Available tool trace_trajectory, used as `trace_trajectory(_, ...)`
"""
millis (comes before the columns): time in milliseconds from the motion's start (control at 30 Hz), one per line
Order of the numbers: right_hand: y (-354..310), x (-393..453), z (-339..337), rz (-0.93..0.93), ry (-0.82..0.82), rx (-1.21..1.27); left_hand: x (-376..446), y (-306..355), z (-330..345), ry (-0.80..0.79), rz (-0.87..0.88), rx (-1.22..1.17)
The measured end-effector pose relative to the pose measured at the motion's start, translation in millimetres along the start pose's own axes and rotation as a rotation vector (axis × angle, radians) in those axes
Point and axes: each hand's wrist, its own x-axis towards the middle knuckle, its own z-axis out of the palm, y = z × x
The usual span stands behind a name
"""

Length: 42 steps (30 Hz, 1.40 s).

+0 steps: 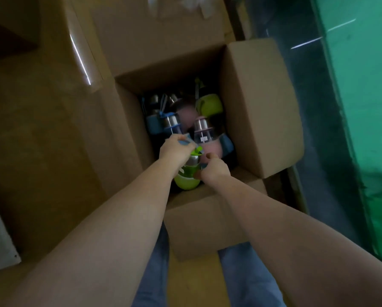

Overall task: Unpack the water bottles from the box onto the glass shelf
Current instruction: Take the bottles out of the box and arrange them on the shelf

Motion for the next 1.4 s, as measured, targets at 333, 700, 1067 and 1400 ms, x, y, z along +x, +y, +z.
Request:
trace_trajectory(333,36,63,39,0.061,-0.031,-0.01,57,-42,45,-0.029,0.007,0.202)
trace_trajectory(700,52,88,57,-0.021,-0.021,0.036,75,-65,55,0.054,0.119,0.192)
trace_trajectory(1067,-8,-11,11,-0.337,0.147,0.294,-9,23,-34,0.061,0.301,0.084)
trace_trajectory(1400,-153,-204,-113,-0.692,0.348,0.287,-187,186,-173,0.208,0.648,-0.047)
